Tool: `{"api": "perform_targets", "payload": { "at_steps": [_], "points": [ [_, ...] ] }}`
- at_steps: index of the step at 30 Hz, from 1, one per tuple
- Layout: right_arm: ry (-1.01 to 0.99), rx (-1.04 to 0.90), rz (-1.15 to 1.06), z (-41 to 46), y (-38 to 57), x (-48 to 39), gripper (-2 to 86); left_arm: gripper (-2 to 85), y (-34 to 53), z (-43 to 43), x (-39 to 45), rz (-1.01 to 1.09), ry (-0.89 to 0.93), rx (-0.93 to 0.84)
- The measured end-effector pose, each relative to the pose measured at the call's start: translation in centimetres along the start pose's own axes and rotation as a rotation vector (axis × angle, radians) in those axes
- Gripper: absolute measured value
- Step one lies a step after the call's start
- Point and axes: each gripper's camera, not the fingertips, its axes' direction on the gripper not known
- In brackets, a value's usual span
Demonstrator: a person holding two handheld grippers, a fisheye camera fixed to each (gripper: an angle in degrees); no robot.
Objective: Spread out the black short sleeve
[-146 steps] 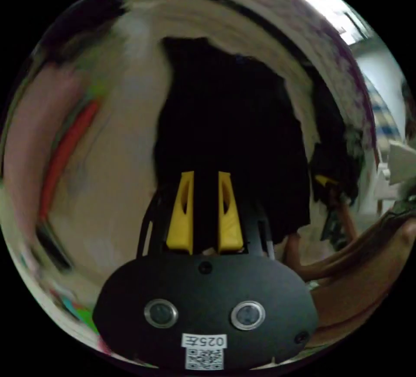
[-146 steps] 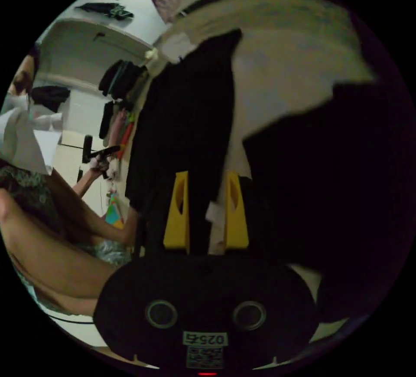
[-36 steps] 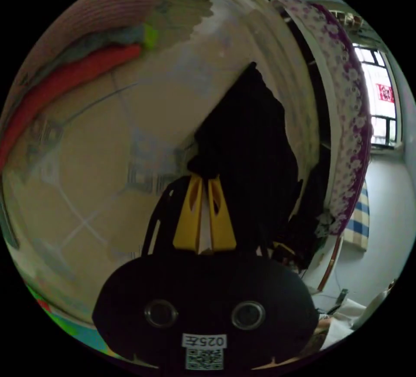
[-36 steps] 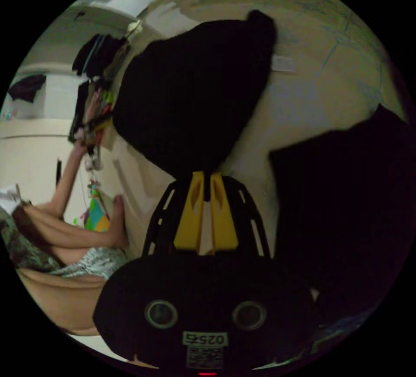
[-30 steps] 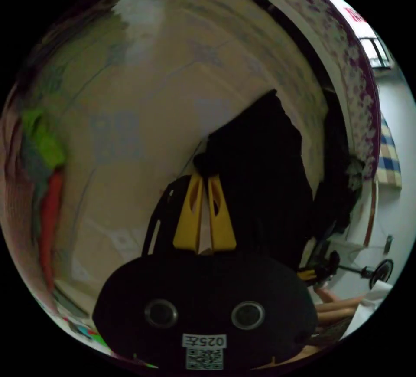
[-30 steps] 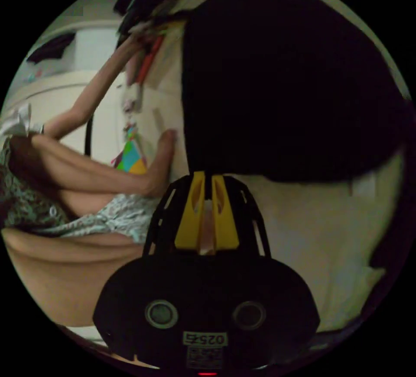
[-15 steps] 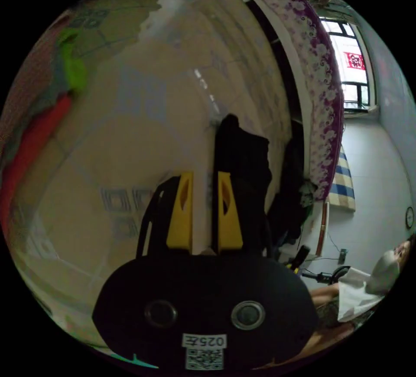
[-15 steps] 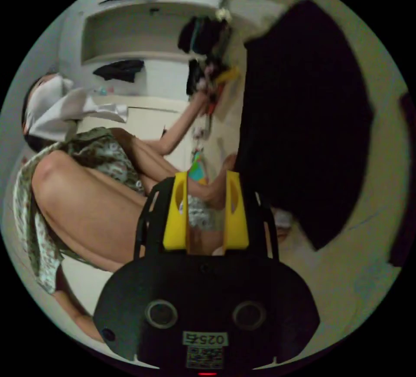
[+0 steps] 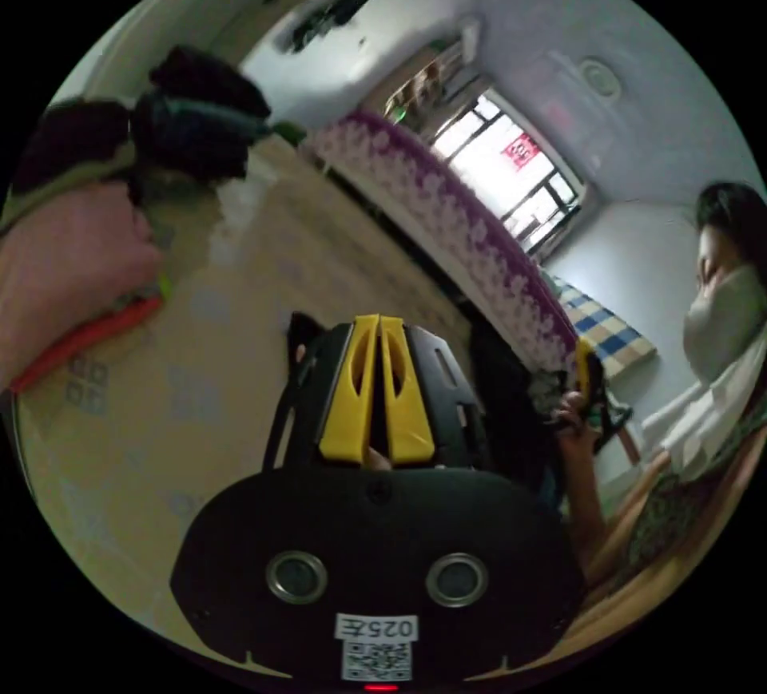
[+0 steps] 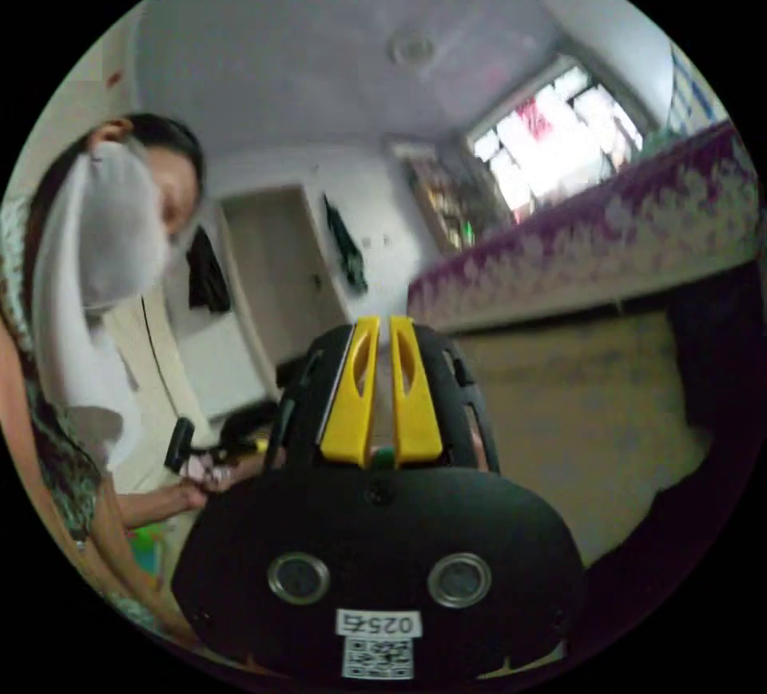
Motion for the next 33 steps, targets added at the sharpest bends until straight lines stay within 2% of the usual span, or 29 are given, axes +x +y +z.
{"api": "perform_targets", "payload": {
  "at_steps": [2, 6, 8, 11, 17, 27, 33],
  "points": [
    [-0.071, -0.302, 0.011, 3.4, 1.4, 4.7, 7.9, 4.1, 1.1, 2.2, -0.7, 0.04, 0.059, -0.181],
    [-0.125, -0.6, 0.08, 6.8, 5.2, 11.6, 12.3, 8.5, 3.9, 5.1, -1.7, 0.115, -0.094, -0.423],
    [-0.196, -0.887, 0.233, 9.6, 8.1, 16.3, 15.5, 9.7, 4.9, 6.7, -3.6, 0.046, -0.062, -0.52],
    [-0.225, -1.079, 0.278, 11.2, 9.5, 19.7, 17.3, 10.5, 5.1, 8.0, -6.6, -0.084, -0.046, -0.617],
    [-0.268, -1.136, 0.433, 14.3, 7.8, 26.4, 15.7, 10.4, 3.2, 8.1, -10.5, -0.202, -0.012, -0.641],
    [-0.465, -1.236, 0.559, 22.2, 5.8, 28.7, 16.4, 9.1, -0.7, 8.7, -13.8, -0.261, 0.13, -0.667],
    [-0.531, -1.314, 0.627, 24.3, 5.4, 30.7, 12.0, 6.8, -2.5, 7.7, -15.8, -0.252, 0.164, -0.679]
  ]
}}
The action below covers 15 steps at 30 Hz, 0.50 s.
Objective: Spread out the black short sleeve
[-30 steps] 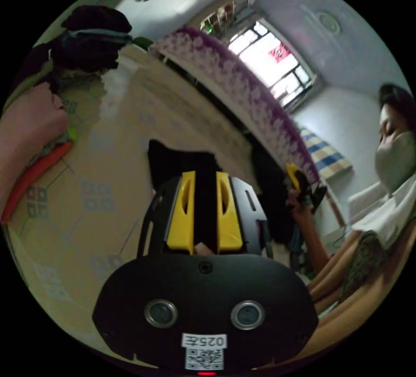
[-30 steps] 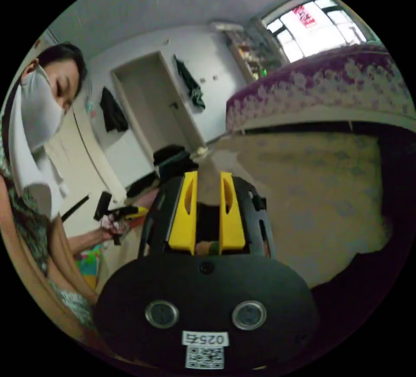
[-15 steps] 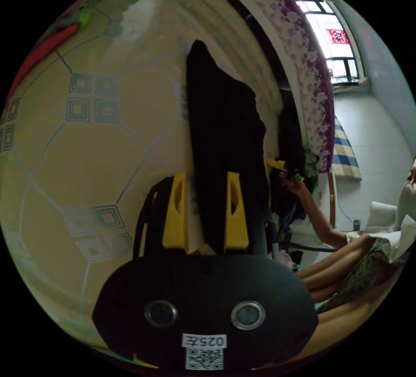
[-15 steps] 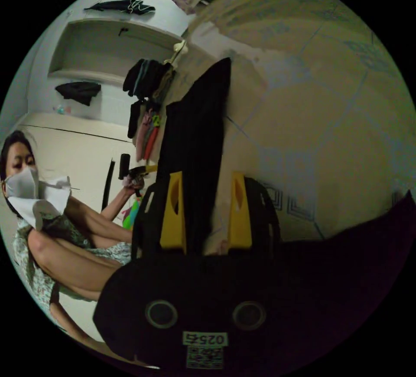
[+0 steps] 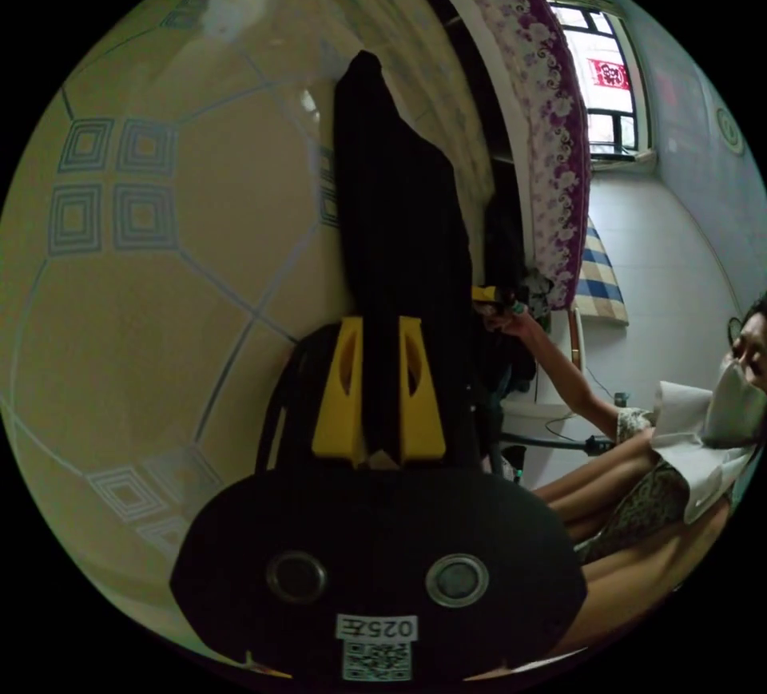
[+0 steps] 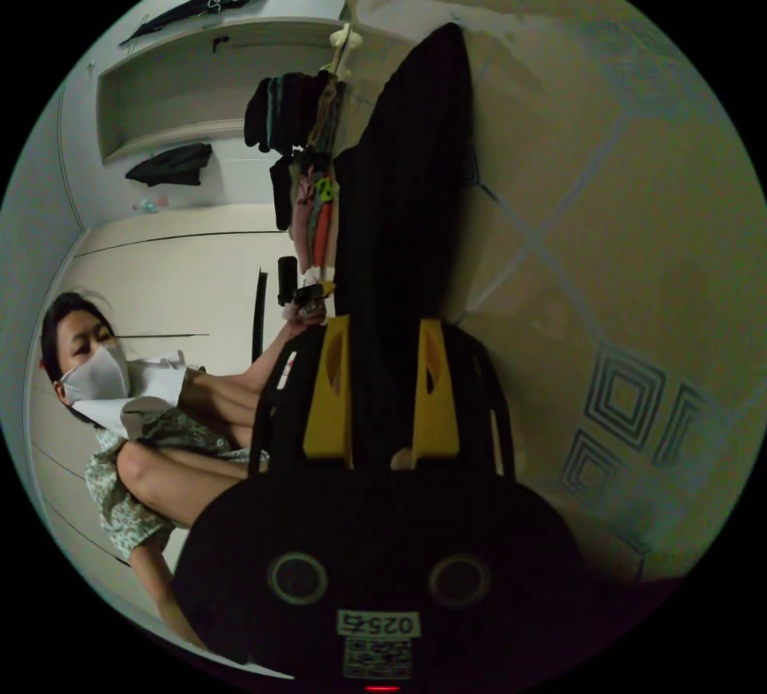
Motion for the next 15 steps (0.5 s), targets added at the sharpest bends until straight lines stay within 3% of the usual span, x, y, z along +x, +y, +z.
{"api": "perform_targets", "payload": {
  "at_steps": [15],
  "points": [
    [0.0, -0.035, 0.015, -4.4, -1.0, -0.3, 9.8, 2.9, 0.1, -4.4, -0.9, 0.009, 0.091, -0.097]
  ]
}}
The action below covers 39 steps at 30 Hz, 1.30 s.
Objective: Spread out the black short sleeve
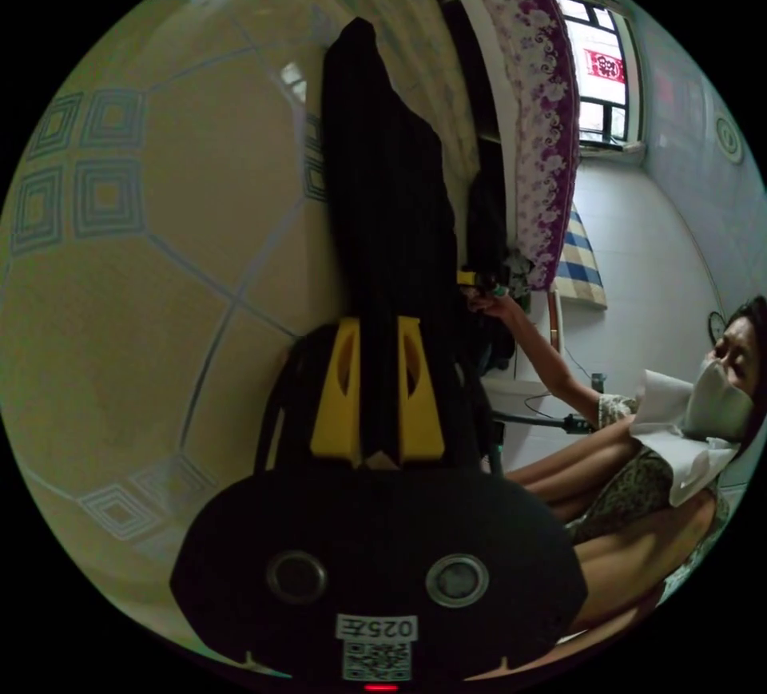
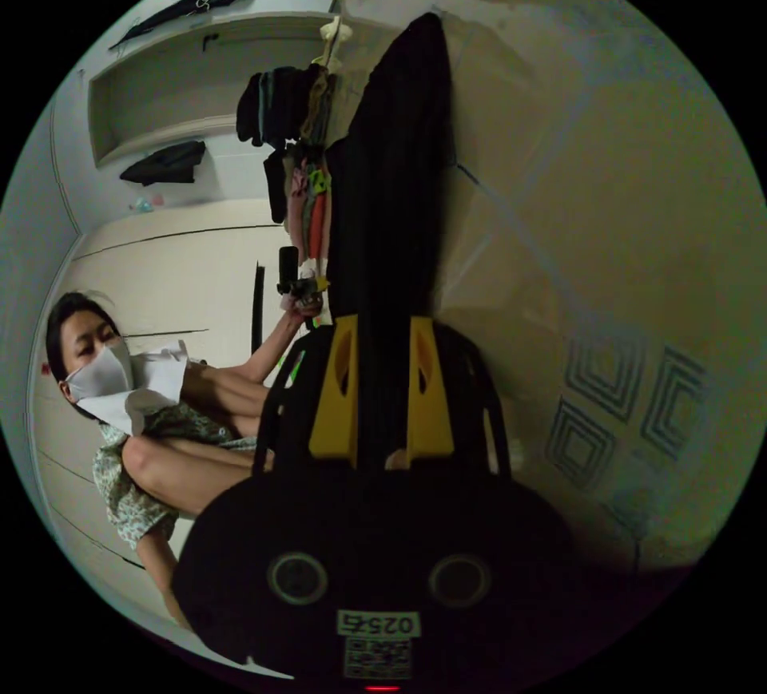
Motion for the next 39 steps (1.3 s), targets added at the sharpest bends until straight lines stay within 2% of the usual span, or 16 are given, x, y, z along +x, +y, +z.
{"api": "perform_targets", "payload": {
  "at_steps": [3, 7, 10, 14, 17, 21, 23, 26, 28, 30, 33, 37, 39],
  "points": [
    [0.008, -0.031, -0.03, 0.7, -1.0, -0.9, 9.0, 2.4, 0.0, -0.5, 0.2, 0.002, -0.001, 0.001],
    [0.075, -0.037, -0.034, 0.3, -0.6, -1.0, 3.4, -1.0, 0.2, -1.2, 0.1, 0.013, -0.047, -0.029],
    [-0.006, -0.022, -0.013, -0.5, 0.2, -0.5, 1.0, -1.1, 1.1, -2.0, -0.5, 0.011, -0.004, -0.028],
    [-0.245, 0.078, -0.043, -2.6, 1.9, -1.4, 0.0, -1.2, 1.8, -4.0, 0.3, 0.067, 0.102, -0.018],
    [-0.264, 0.141, -0.147, -5.0, 1.1, -4.9, -0.1, -1.2, -0.4, -6.9, 2.9, 0.156, 0.125, -0.003],
    [-0.188, 0.21, -0.349, -9.6, -1.7, -12.5, 0.0, -1.2, -5.5, -12.2, 9.7, 0.33, 0.081, 0.048],
    [-0.095, 0.239, -0.506, -12.4, -2.1, -18.9, 0.1, -1.2, -6.9, -15.7, 16.5, 0.512, -0.024, 0.087],
    [0.011, 0.229, -0.616, -13.6, -0.8, -24.7, 0.2, -1.3, -5.7, -18.4, 22.8, 0.692, -0.134, 0.121],
    [0.077, 0.207, -0.629, -12.9, 0.6, -26.2, 0.2, -1.3, -4.0, -19.0, 24.2, 0.745, -0.162, 0.117],
    [0.146, 0.199, -0.604, -11.2, 2.2, -25.8, 0.2, -1.3, -2.2, -18.3, 23.5, 0.735, -0.18, 0.096],
    [0.201, 0.176, -0.479, -6.7, 5.0, -21.0, 0.3, -1.3, 0.8, -14.8, 18.1, 0.632, -0.199, 0.014],
    [0.206, 0.101, -0.25, 1.3, 9.4, -10.6, 0.5, -1.2, 5.6, -8.2, 5.8, 0.326, -0.139, -0.11],
    [0.247, 0.051, -0.204, 4.2, 11.3, -7.9, 0.5, -1.2, 8.2, -6.5, 2.5, 0.256, -0.126, -0.137]
  ]
}}
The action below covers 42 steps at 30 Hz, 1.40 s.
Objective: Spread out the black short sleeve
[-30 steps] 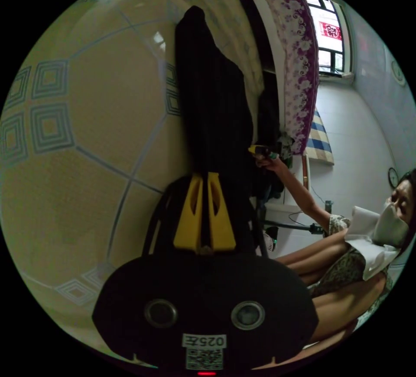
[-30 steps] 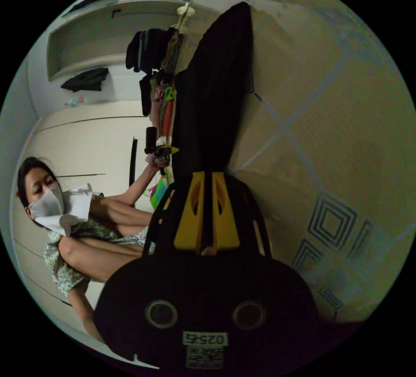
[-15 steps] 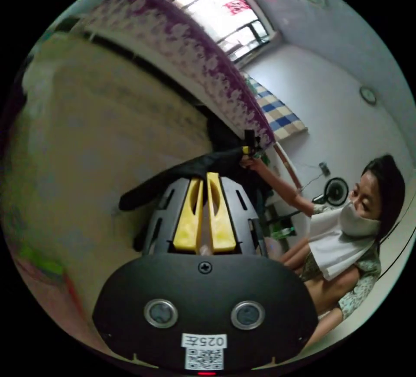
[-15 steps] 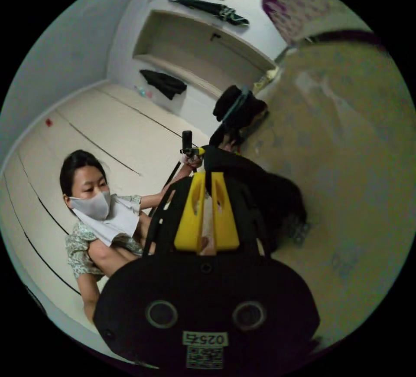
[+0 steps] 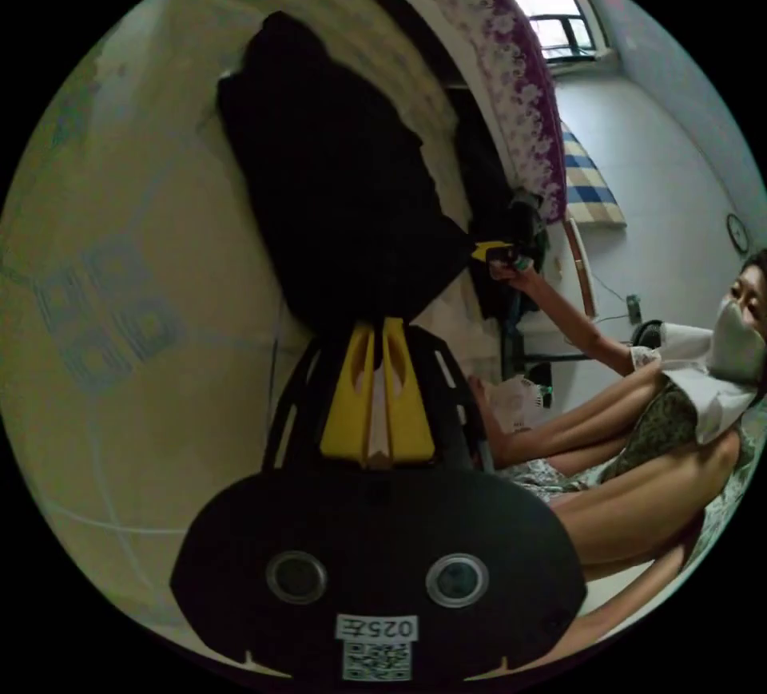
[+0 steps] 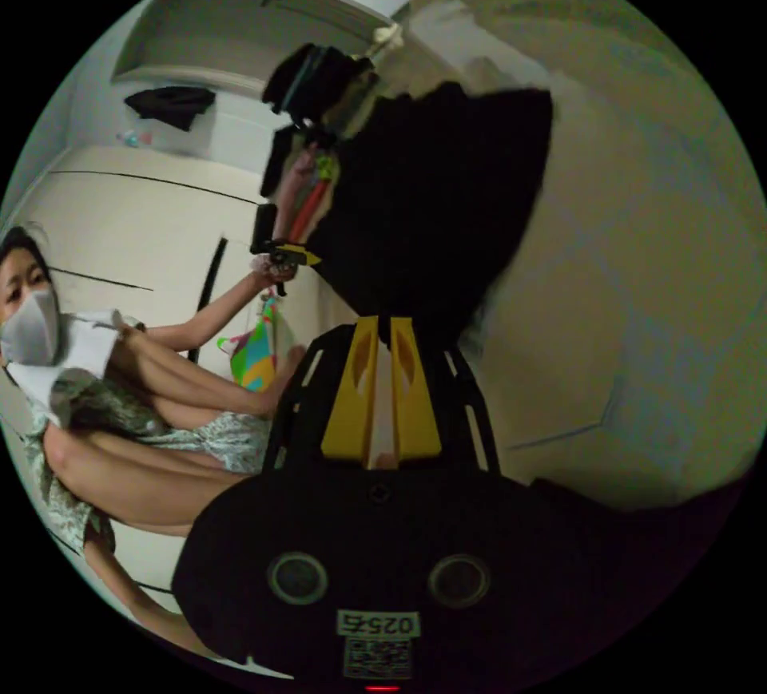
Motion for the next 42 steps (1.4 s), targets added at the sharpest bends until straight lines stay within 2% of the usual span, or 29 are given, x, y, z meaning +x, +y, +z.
{"api": "perform_targets", "payload": {
  "at_steps": [3, 5, 12, 15, 17, 23, 26, 29, 33, 37, 40, 41, 42],
  "points": [
    [0.018, 0.033, 0.003, 2.1, 3.2, 0.1, 0.9, -1.3, 3.9, 0.3, -0.6, -0.046, 0.05, 0.073],
    [-0.064, 0.106, 0.04, 1.9, 4.9, 0.3, 1.1, -1.3, 5.8, -0.6, -0.4, -0.088, 0.062, 0.142],
    [-0.073, 0.145, 0.096, 2.6, 8.6, -0.1, 3.3, -0.1, 9.2, -1.8, 0.5, -0.165, 0.06, 0.168],
    [-0.138, 0.184, 0.158, 1.5, 11.1, 0.0, 9.3, 4.8, 11.7, -3.9, 1.2, -0.301, 0.012, 0.302],
    [-0.209, 0.282, 0.303, 0.0, 14.0, 0.5, 15.0, 8.7, 14.7, -5.7, 2.4, -0.454, -0.004, 0.451],
    [-0.289, 0.515, 0.594, -0.5, 20.5, 0.8, 20.0, 8.5, 19.2, -4.8, 2.0, -0.685, 0.133, 0.595],
    [-0.374, 0.622, 0.656, 0.7, 21.4, 1.5, 18.5, 7.9, 19.1, -4.8, 0.8, -0.702, 0.244, 0.642],
    [-0.431, 0.647, 0.647, 1.5, 20.2, 2.0, 17.9, 7.7, 17.7, -5.3, 1.1, -0.643, 0.2, 0.595],
    [-0.326, 0.617, 0.636, 1.2, 19.0, 0.9, 16.9, 6.9, 17.0, -5.5, 1.6, -0.616, 0.165, 0.552],
    [-0.411, 0.734, 0.719, 1.5, 20.3, 2.5, 11.6, 1.8, 18.5, -5.5, 1.0, -0.649, 0.171, 0.557],
    [-0.316, 0.606, 0.683, 1.1, 19.0, 2.6, 5.7, -1.1, 19.4, -5.5, 0.8, -0.64, 0.211, 0.551],
    [-0.321, 0.546, 0.673, 1.1, 18.6, 2.8, 1.6, -1.3, 19.8, -5.8, 0.7, -0.637, 0.229, 0.547],
    [-0.348, 0.526, 0.679, 1.1, 18.6, 3.0, 1.2, -1.4, 20.1, -6.0, 0.7, -0.632, 0.237, 0.548]
  ]
}}
